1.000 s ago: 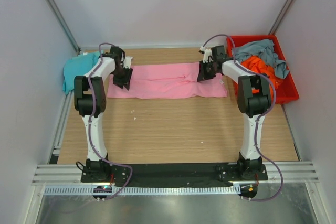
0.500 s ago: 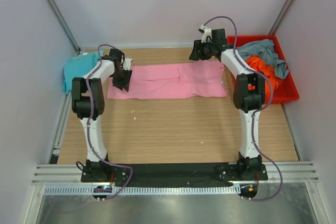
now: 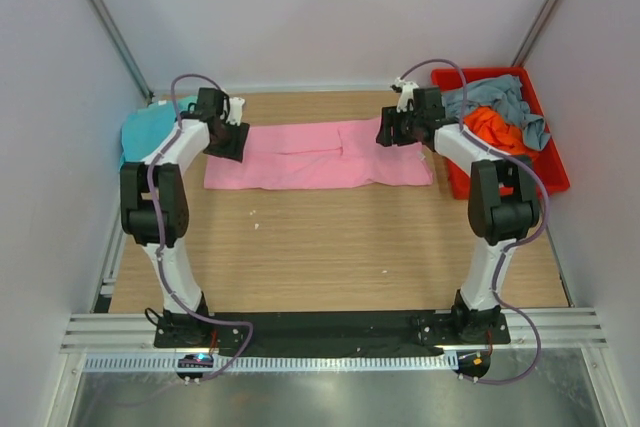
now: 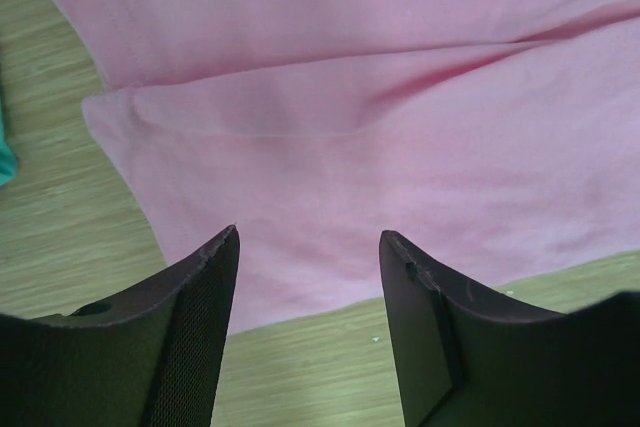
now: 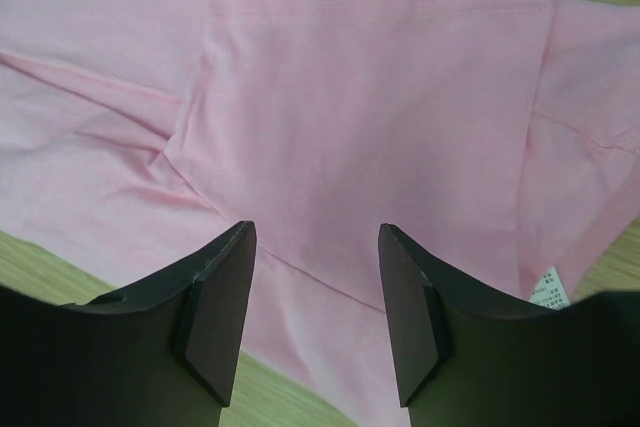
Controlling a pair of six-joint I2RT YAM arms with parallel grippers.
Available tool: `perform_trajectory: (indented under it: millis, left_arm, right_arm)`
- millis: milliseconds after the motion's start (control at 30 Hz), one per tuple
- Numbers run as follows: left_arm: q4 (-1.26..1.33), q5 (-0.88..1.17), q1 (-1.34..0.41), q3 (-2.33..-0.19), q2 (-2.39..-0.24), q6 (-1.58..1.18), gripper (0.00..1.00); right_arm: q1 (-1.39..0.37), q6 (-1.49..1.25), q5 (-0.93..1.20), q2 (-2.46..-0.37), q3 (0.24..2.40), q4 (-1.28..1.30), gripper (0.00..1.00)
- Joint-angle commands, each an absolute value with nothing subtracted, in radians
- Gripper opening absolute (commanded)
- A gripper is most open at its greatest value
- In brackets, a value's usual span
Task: Fold and stack the t-shirts
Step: Fold the tshirt
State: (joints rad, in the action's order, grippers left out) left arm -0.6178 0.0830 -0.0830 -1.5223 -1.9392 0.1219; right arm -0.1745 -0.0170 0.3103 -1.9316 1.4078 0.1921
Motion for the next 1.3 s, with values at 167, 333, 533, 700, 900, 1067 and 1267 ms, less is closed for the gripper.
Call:
perform_trajectory:
  millis: [167, 333, 533, 700, 900, 1067, 1267]
  left_arm:
    - [-0.584, 0.025, -0.086, -1.539, -2.049, 0.127, 0.58]
    - [-0.623, 0.020, -0.094, -1.502, -2.036, 0.130, 0.57]
    - [-0.634, -0.034, -0.141, -1.329, -1.912, 0.141, 0.56]
    - [-0.603, -0.089, -0.218, -1.120, -1.777, 0.144, 0.55]
    - [-0.558, -0.189, -0.340, -0.944, -1.622, 0.164, 0.54]
    - [-0.577, -0.204, -0.351, -0.974, -1.435, 0.201, 0.61]
    - [-0.707, -0.163, -0.402, -0.996, -1.342, 0.245, 0.65]
  right_arm:
    - [-0.170, -0.035, 0.236, -1.997, 1.419, 0.169, 0.57]
    - [-0.170, -0.032, 0.209, -2.066, 1.485, 0.215, 0.58]
    - [-0.172, -0.021, 0.207, -2.223, 1.659, 0.339, 0.57]
    - [-0.173, -0.015, 0.216, -2.304, 1.791, 0.371, 0.57]
    - [-0.178, -0.032, 0.248, -2.440, 2.064, 0.471, 0.57]
    - [-0.175, -0.066, 0.235, -2.309, 2.059, 0.414, 0.57]
    - [-0.175, -0.093, 0.206, -2.013, 1.703, 0.284, 0.59]
